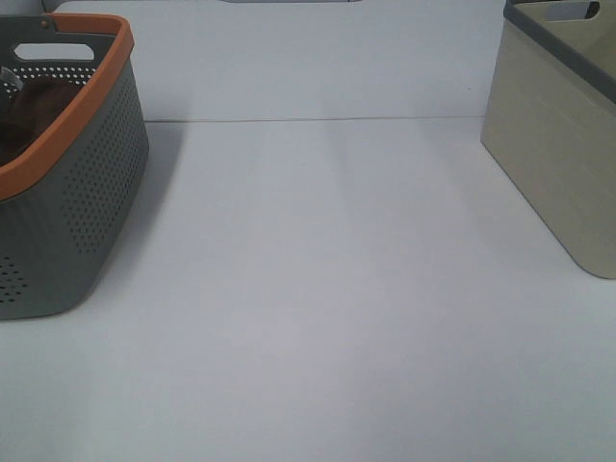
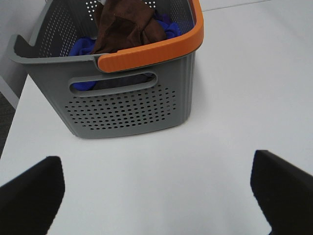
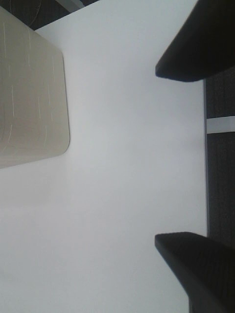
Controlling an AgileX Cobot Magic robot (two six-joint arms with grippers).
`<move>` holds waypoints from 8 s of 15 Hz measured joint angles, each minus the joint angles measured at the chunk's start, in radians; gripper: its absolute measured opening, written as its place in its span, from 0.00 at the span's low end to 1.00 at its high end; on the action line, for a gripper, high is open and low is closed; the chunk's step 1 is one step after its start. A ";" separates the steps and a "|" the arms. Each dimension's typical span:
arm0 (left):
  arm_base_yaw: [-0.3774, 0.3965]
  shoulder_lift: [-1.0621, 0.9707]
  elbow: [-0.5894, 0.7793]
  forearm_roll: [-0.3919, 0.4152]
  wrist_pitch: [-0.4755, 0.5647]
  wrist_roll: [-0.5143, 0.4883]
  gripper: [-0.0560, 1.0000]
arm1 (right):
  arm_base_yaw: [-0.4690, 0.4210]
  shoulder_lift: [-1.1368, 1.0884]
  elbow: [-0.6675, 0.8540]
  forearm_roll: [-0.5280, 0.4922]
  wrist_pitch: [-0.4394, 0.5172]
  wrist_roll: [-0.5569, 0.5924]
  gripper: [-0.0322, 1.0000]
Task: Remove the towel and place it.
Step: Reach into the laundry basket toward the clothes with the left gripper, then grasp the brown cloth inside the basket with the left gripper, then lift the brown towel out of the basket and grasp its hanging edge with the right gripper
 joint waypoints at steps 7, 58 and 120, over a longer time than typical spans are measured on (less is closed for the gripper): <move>0.000 0.000 0.000 0.000 0.000 0.000 0.99 | 0.000 0.000 0.000 0.000 0.000 0.000 0.74; 0.012 1.737 -1.236 0.146 0.047 0.717 0.97 | 0.000 0.000 0.000 0.000 0.000 0.000 0.74; -0.273 1.427 -1.267 -0.137 -0.520 1.350 0.05 | 0.000 0.000 0.000 0.000 0.000 0.000 0.74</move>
